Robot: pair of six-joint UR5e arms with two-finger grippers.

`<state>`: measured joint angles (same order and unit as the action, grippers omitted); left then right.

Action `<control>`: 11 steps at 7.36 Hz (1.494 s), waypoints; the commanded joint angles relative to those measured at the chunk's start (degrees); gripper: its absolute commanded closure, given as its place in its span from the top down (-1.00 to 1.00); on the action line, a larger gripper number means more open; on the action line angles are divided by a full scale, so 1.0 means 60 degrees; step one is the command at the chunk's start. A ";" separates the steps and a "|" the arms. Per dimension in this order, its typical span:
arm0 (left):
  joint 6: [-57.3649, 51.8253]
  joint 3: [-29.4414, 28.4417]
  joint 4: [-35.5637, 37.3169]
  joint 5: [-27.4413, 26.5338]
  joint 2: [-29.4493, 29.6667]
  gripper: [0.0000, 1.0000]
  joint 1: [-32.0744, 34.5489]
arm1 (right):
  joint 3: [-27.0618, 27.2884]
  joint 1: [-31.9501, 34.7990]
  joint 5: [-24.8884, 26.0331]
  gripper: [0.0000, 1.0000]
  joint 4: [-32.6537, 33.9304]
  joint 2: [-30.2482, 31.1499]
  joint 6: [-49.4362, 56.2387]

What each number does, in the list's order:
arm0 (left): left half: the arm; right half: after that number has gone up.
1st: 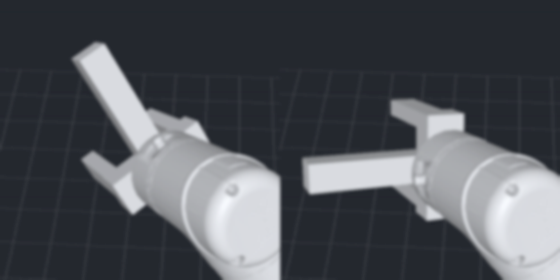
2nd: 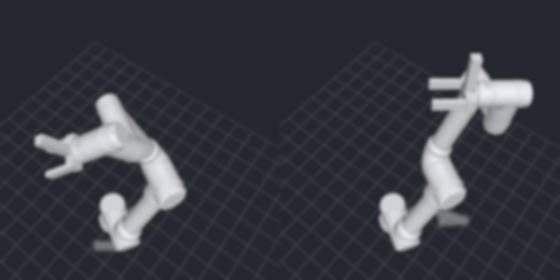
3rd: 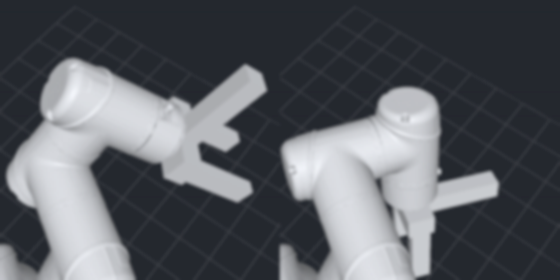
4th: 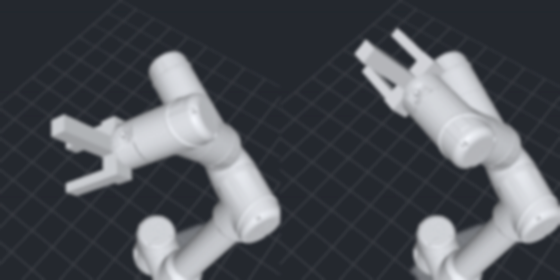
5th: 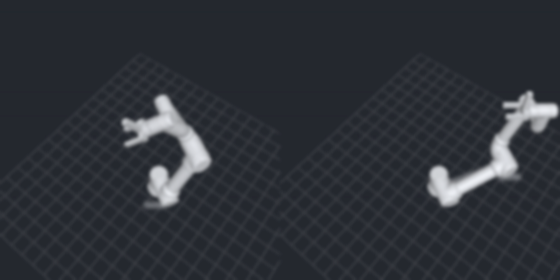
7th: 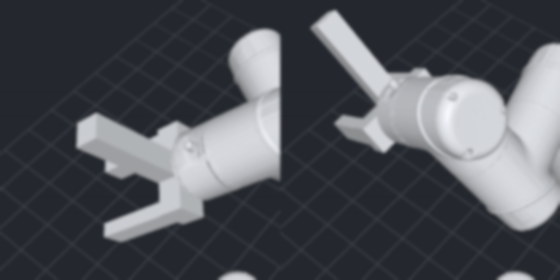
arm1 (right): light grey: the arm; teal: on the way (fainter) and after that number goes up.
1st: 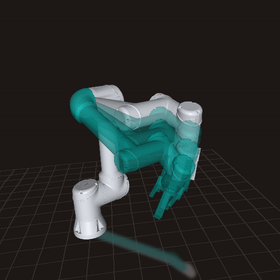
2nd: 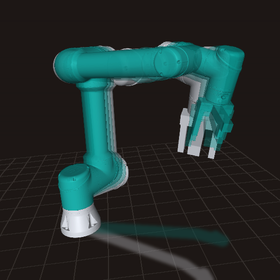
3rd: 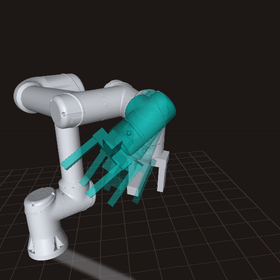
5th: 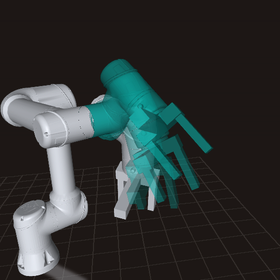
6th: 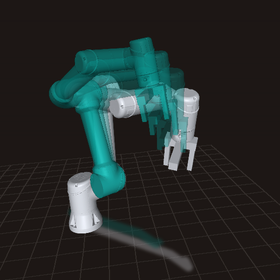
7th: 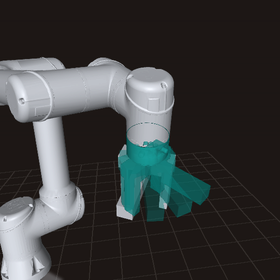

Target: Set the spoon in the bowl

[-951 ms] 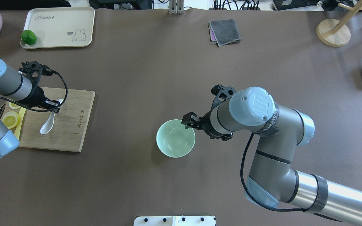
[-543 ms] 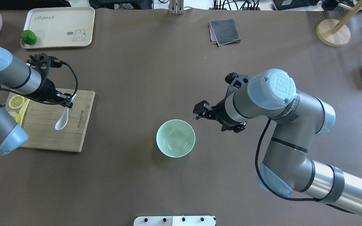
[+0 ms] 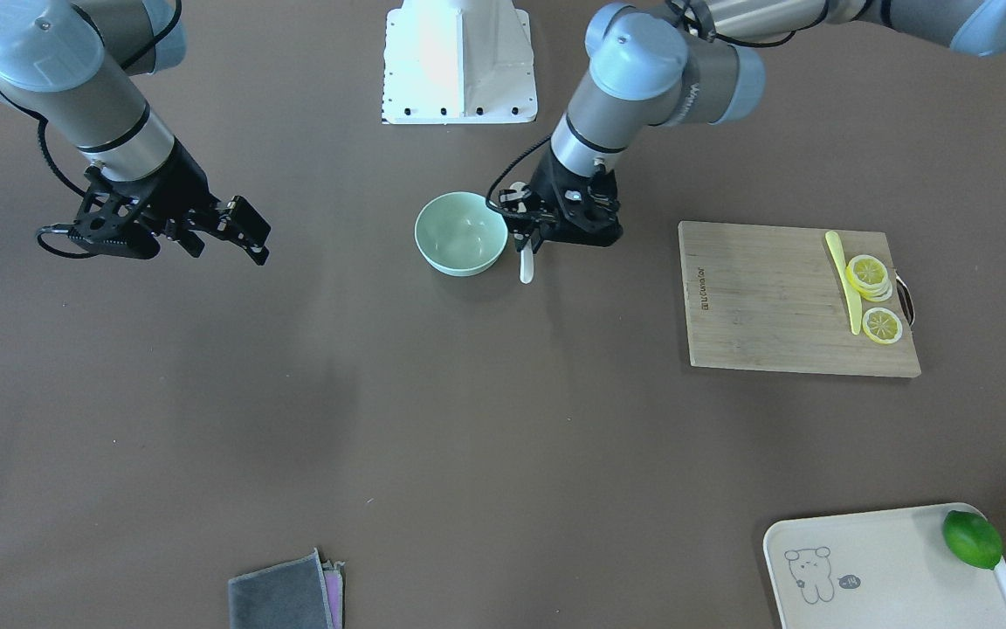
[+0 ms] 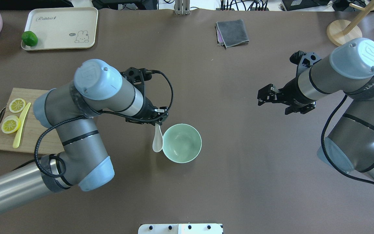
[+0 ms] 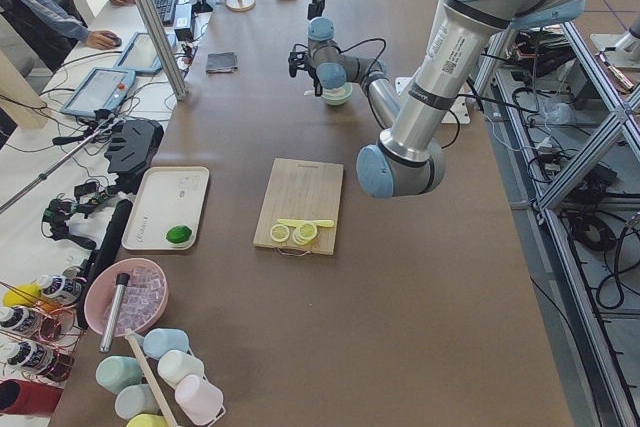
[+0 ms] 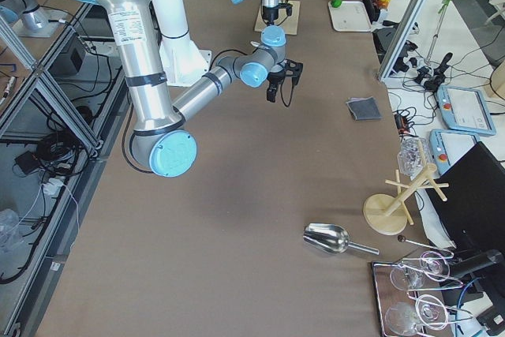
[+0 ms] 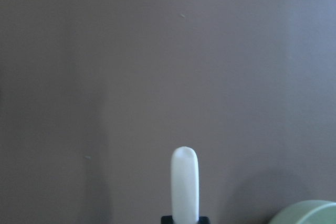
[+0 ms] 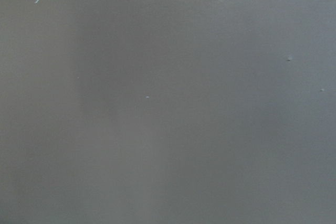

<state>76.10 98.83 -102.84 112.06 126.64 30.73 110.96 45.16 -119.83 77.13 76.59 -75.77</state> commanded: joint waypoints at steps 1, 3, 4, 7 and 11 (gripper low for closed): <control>0.0310 -0.0239 0.0324 -0.0395 0.0542 -1.00 -0.0449 | 0.0037 0.0178 -0.0024 1.00 -0.0038 0.0358 0.0237; 0.0223 -0.0387 0.0265 -0.1024 0.0631 0.96 -0.0669 | 0.0052 0.0192 -0.0009 1.00 -0.0126 0.0622 0.0251; 0.0193 -0.0387 0.0280 -0.1055 0.0617 0.96 -0.0640 | 0.0023 0.0236 -0.0009 1.00 -0.0111 0.0667 0.0469; -0.2678 0.0720 0.0616 -0.0560 -0.1293 0.96 0.0994 | -0.0254 0.0878 -0.0024 1.00 -0.0082 0.1265 0.2469; -0.8156 0.1677 0.0558 0.2690 -0.4882 0.96 0.4785 | -0.1570 0.2691 -0.0853 1.00 -0.0096 0.1780 0.5589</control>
<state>38.07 107.41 -99.32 122.94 104.30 52.16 104.55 56.85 -121.92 76.61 86.72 -48.81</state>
